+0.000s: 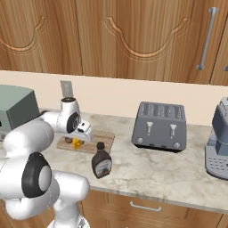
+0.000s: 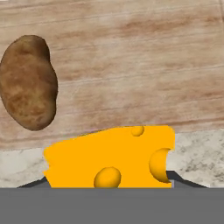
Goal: Retrieve the reheated potato from the microwave, then place the potato, cheese, and condiment on the cutting board.
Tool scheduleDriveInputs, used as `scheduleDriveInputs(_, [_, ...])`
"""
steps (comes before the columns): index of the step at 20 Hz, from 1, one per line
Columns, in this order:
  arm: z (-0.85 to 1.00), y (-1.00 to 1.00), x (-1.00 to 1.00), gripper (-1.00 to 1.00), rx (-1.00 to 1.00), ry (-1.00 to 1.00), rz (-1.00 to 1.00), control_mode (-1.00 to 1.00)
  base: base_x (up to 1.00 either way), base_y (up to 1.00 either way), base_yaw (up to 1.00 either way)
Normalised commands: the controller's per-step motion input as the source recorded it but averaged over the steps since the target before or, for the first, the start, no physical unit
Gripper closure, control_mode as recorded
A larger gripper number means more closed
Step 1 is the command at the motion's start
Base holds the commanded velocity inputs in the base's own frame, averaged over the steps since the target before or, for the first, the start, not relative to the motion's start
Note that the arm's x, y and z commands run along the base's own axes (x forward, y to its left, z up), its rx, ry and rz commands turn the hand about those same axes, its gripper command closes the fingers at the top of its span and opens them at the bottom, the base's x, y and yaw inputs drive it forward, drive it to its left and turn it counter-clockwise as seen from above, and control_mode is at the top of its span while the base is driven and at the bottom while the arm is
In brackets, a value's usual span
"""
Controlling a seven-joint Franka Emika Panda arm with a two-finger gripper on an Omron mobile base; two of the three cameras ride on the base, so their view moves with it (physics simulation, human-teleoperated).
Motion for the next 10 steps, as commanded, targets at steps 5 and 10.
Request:
scheduleDriveInputs(5, [0.0,-0.26,0.27,1.0,0.0,0.0,-0.17,-1.0,0.0,0.0,0.0])
scheduleDriveInputs(10, [0.0,-0.06,0.41,1.0,0.0,0.0,-0.15,-1.0,0.0,0.0,0.0])
